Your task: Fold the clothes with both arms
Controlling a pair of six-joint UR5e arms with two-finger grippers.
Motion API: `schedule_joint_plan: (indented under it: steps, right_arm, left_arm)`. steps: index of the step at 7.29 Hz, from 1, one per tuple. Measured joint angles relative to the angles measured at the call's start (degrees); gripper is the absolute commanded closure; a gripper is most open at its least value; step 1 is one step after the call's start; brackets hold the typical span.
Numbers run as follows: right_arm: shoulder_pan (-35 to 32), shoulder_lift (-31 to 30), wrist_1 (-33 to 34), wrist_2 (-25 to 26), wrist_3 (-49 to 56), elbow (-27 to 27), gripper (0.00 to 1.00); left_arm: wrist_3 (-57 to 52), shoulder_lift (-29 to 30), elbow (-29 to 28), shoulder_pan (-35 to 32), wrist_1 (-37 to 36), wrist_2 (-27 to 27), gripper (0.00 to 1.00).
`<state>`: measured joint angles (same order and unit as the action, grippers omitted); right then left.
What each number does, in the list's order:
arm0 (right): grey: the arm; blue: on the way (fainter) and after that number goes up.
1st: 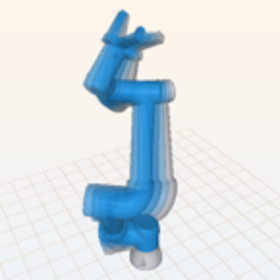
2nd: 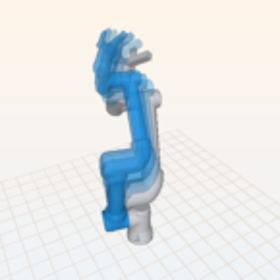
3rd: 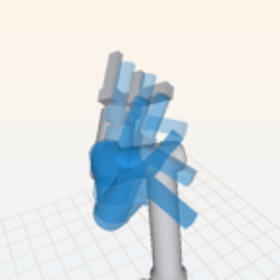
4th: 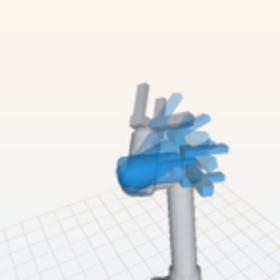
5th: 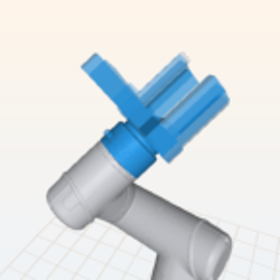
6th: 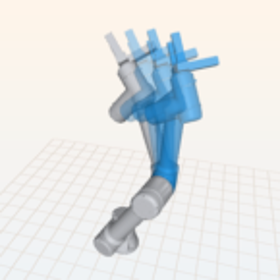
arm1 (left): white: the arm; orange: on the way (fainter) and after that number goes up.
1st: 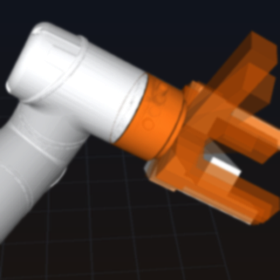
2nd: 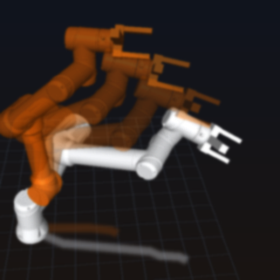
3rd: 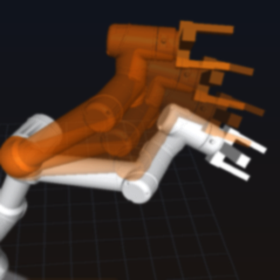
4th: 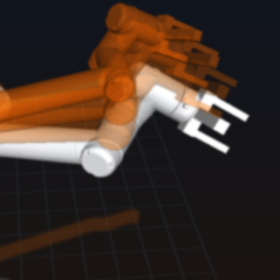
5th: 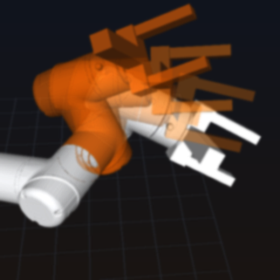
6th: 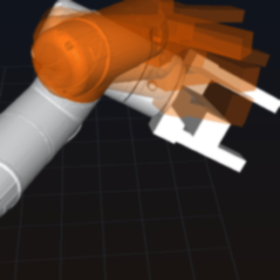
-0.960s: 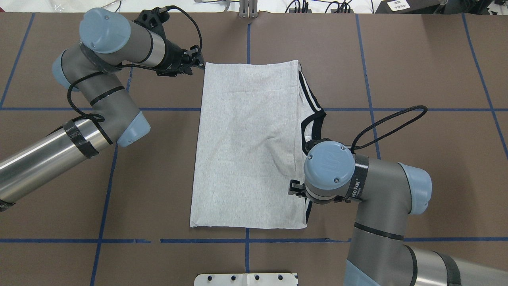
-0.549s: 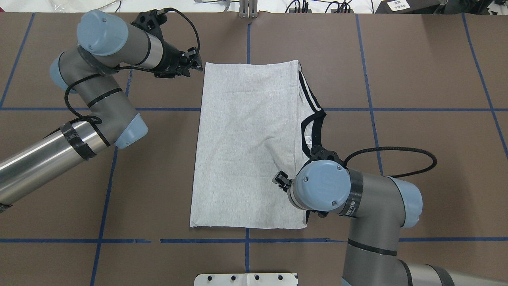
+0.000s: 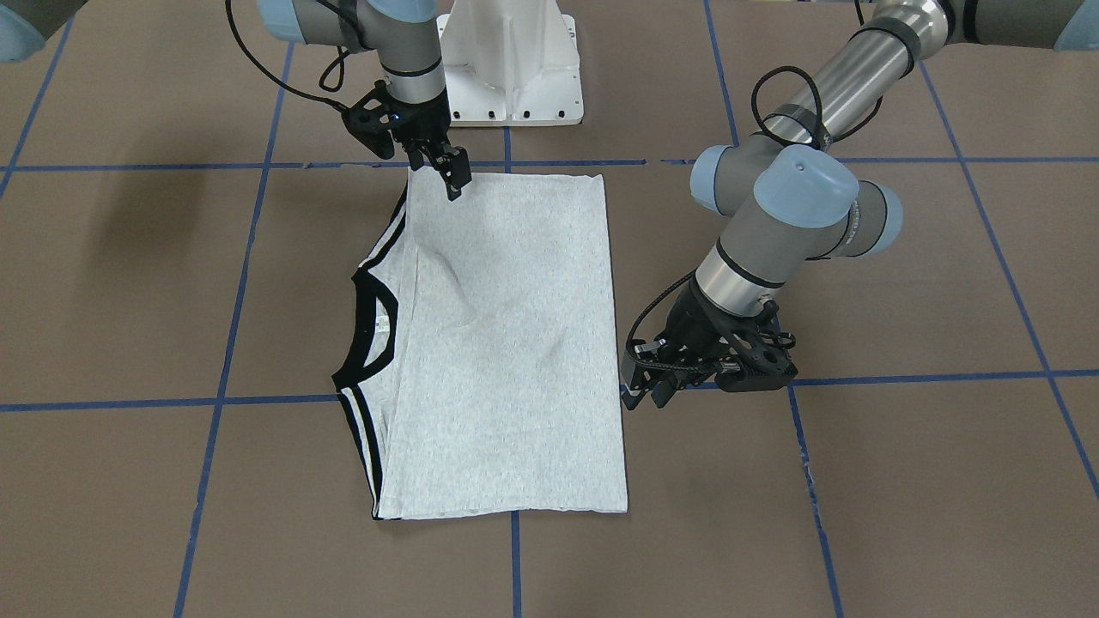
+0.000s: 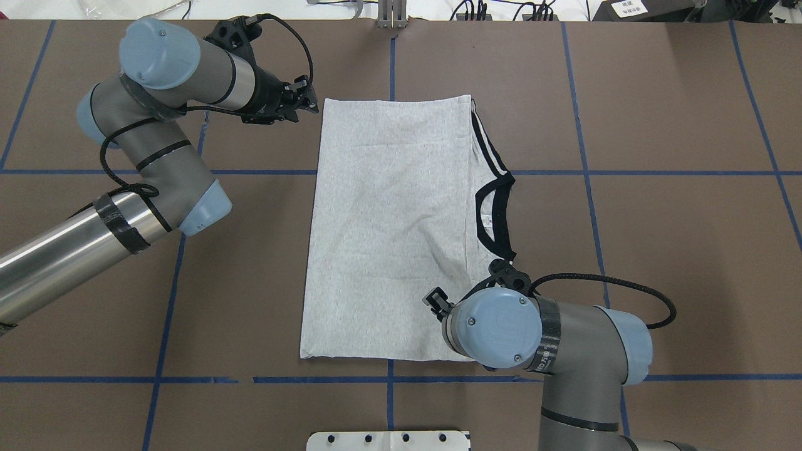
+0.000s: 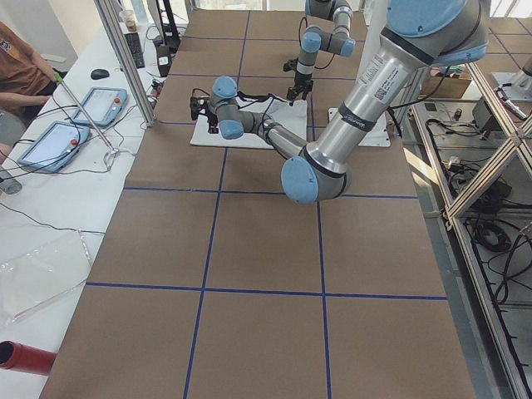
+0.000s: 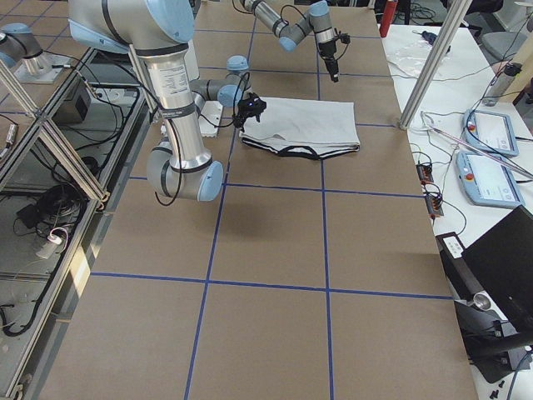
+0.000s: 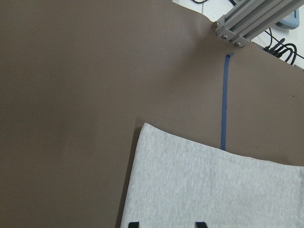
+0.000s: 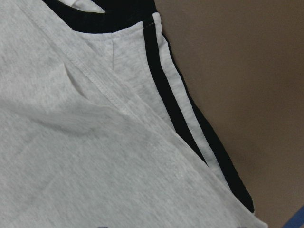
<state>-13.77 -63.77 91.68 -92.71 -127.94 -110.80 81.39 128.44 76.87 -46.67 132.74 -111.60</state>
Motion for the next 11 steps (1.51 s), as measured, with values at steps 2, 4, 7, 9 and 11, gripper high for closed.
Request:
schedule_joint_plan:
  steps: [2,4,7,9,11]
  right_arm:
    - [0.02,-0.09,-0.09,0.06,0.14,0.58,0.08]
    - [-0.27,-0.12,-0.10,0.07,0.33,1.62,0.08]
    - [-0.43,-0.07,-0.14,0.31,0.27,2.78,0.13]
    - [-0.50,-0.09,-0.11,0.30,0.30,3.25,0.16]
    - [-0.37,-0.18,-0.10,0.05,0.28,3.59,0.10]
  left_arm:
    - [0.05,-0.23,0.24,0.00,-0.01,0.06,0.50]
    - [0.17,-0.28,0.43,0.00,-0.03,0.07,0.50]
    - [0.26,-0.86,1.13,0.00,-0.03,0.07,0.50]
    - [0.26,-1.22,1.53,0.00,-0.03,0.10,0.50]
    - [0.26,-1.43,1.60,0.00,-0.03,0.07,0.50]
